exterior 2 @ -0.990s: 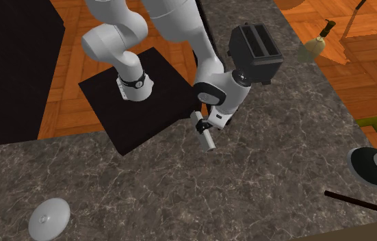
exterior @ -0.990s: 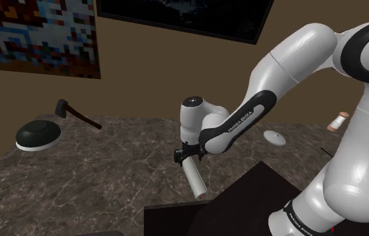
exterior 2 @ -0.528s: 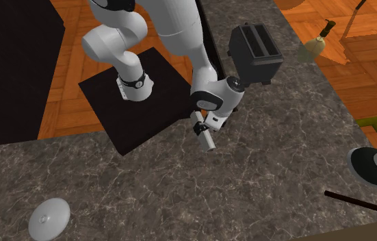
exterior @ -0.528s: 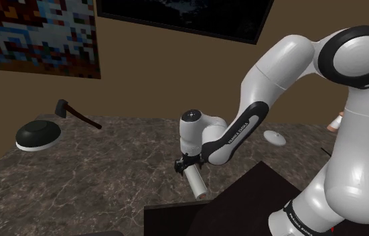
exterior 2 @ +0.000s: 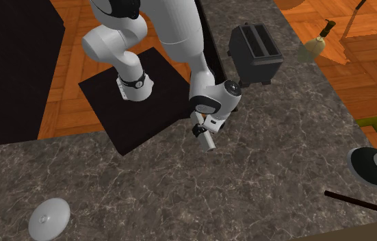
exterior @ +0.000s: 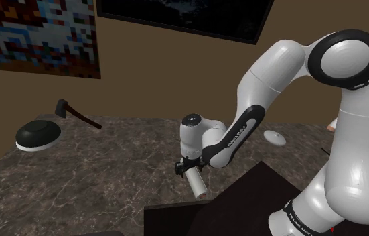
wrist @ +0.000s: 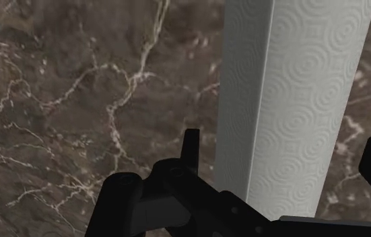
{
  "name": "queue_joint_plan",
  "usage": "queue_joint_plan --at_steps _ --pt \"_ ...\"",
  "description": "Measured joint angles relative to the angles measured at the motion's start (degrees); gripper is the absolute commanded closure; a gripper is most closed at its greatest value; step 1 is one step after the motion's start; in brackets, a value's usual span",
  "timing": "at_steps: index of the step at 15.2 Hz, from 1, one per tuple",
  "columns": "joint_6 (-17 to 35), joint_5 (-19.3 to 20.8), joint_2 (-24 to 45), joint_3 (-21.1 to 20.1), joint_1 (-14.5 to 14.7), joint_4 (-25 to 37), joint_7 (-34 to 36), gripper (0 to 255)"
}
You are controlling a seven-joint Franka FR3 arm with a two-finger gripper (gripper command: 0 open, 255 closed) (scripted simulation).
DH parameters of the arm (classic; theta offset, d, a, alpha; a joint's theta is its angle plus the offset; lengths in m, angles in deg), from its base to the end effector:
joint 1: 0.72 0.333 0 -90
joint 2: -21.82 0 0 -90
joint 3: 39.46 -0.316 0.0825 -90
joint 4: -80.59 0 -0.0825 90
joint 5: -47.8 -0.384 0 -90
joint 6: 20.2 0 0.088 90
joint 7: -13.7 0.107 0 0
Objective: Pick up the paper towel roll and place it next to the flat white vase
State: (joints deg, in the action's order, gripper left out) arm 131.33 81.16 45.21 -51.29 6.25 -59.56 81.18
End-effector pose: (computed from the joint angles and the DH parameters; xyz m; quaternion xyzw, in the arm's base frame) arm 0.4191 0.1679 0.1266 0.9811 -0.1578 -0.0143 0.1108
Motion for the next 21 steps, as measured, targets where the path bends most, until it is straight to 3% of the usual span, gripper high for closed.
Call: queue_joint_plan --at_steps 1,2,12,21 --pt "0.0 0.0 0.0 0.0 0.0 0.0 0.0 0" --pt "0.0 0.0 0.0 0.0 0.0 0.0 0.0 255" --pt "0.0 0.0 0.0 0.0 0.0 0.0 0.0 255" --pt "-4.5 -5.8 -7.1 -3.5 -2.3 -1.8 -5.0 255"
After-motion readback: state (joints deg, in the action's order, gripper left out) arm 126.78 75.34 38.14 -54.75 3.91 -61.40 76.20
